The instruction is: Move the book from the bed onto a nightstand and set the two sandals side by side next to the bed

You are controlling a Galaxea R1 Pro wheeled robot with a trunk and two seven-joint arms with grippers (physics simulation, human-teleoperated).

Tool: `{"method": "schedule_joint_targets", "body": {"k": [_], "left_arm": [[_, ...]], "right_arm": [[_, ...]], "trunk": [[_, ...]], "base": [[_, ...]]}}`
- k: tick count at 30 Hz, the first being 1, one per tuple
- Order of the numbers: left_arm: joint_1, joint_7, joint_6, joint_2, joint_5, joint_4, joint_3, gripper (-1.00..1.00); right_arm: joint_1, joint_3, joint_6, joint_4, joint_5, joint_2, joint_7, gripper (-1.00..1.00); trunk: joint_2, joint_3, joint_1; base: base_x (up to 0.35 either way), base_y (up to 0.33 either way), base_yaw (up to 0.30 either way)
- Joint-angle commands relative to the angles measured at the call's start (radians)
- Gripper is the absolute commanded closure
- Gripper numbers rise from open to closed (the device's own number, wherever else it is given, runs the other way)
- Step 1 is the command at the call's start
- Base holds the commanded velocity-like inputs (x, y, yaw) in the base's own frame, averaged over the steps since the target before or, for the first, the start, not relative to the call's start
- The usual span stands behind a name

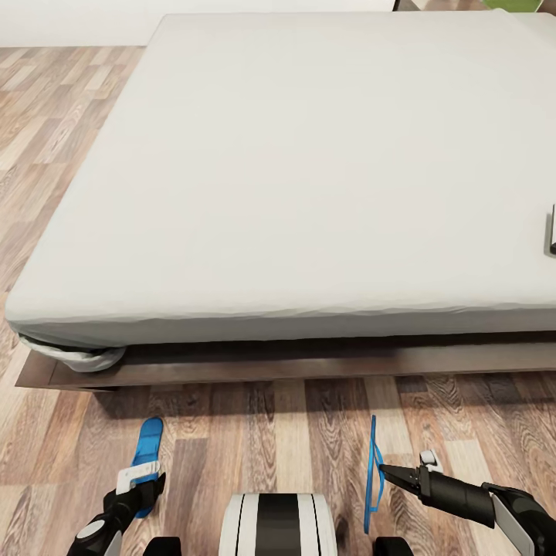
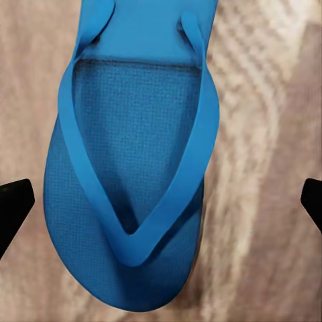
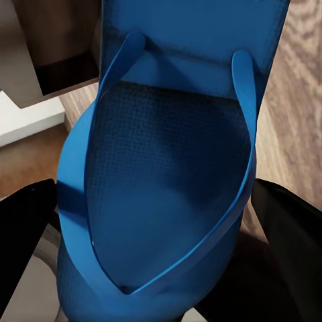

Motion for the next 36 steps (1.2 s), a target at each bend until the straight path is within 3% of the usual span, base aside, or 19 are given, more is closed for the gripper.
{"method": "schedule_joint_targets", "body": {"k": [1, 7, 29, 36], "left_arm": [[0.000, -0.004, 0.003, 0.000, 0.010, -0.001, 0.001, -1.00], [0.000, -0.004, 0.003, 0.000, 0.010, -0.001, 0.001, -1.00], [0.000, -0.004, 0.004, -0.001, 0.010, -0.001, 0.000, -1.00], [0.000, -0.005, 0.004, -0.001, 0.010, -0.001, 0.000, -1.00]], "right_arm": [[0.000, 0.006, 0.009, 0.000, -0.009, -0.001, 0.000, 1.00], [0.000, 0.006, 0.009, 0.000, -0.009, -0.001, 0.000, 1.00], [0.000, 0.007, 0.011, 0.000, -0.008, -0.001, 0.000, 1.00], [0.000, 0.006, 0.011, 0.000, -0.008, -0.001, 0.000, 1.00]], "trunk": [[0.000, -0.001, 0.000], [0.000, -0.001, 0.000], [0.005, 0.085, -0.010], [0.005, 0.085, -0.010]], "base": [[0.000, 0.000, 0.000], [0.000, 0.000, 0.000], [0.000, 0.000, 0.000], [0.000, 0.000, 0.000]]}}
